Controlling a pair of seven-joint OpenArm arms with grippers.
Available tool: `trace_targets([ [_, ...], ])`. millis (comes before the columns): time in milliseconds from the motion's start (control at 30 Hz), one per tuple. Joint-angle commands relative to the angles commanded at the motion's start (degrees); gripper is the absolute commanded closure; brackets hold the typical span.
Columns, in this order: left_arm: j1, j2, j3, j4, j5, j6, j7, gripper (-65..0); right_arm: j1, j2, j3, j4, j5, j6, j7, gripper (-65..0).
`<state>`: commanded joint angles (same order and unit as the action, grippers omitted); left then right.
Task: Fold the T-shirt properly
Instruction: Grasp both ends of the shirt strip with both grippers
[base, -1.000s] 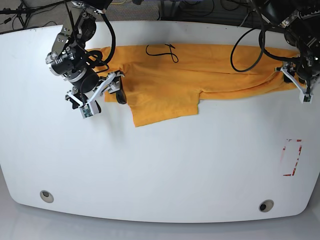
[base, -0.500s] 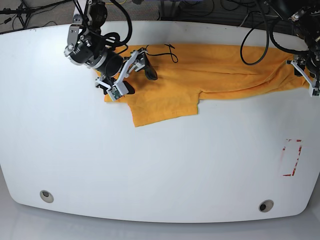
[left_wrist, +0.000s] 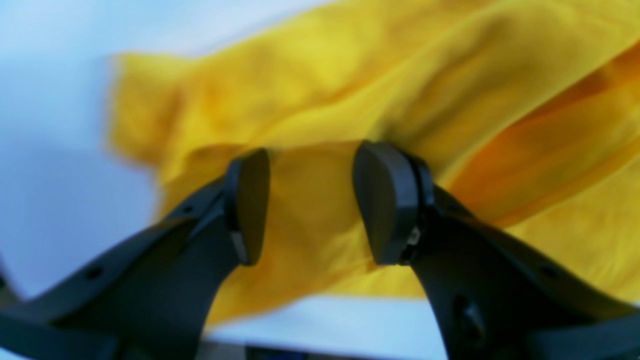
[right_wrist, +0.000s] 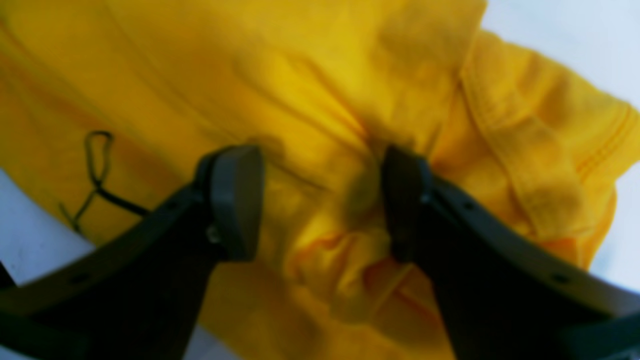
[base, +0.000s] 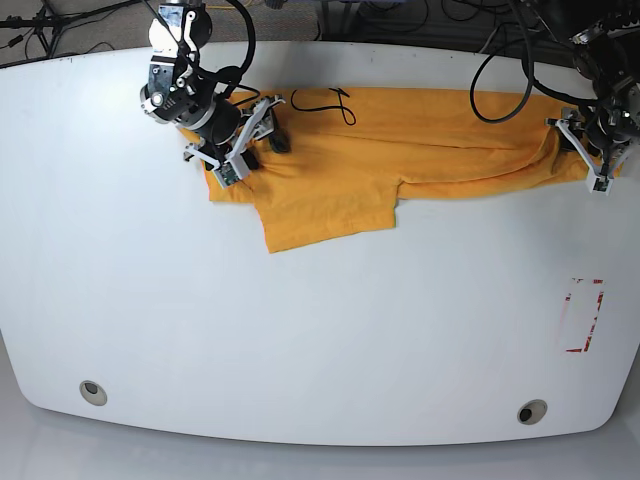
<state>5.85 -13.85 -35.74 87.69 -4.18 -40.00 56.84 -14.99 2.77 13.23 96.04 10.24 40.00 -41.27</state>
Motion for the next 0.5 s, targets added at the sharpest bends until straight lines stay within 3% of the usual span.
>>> trace_targets([
  [167,-1.5,0.2,3.4,-2.1,0.0,0.0,-0.7,-28.1,0.1,1.0,4.3,-2.2,0.0,0.00,1.8,-33.3],
  [300,-2.6,0.5,4.8,-2.3,0.0,0.0,0.6,-28.1,0.7,4.0,6.2,-4.0,0.0,0.00,2.3,-33.3],
  [500,-3.5,3.4,6.6,-1.2,0.0,0.0,3.3,-28.1,1.8,6.8,8.5,-7.0,0.0,0.00,2.3,-33.3],
])
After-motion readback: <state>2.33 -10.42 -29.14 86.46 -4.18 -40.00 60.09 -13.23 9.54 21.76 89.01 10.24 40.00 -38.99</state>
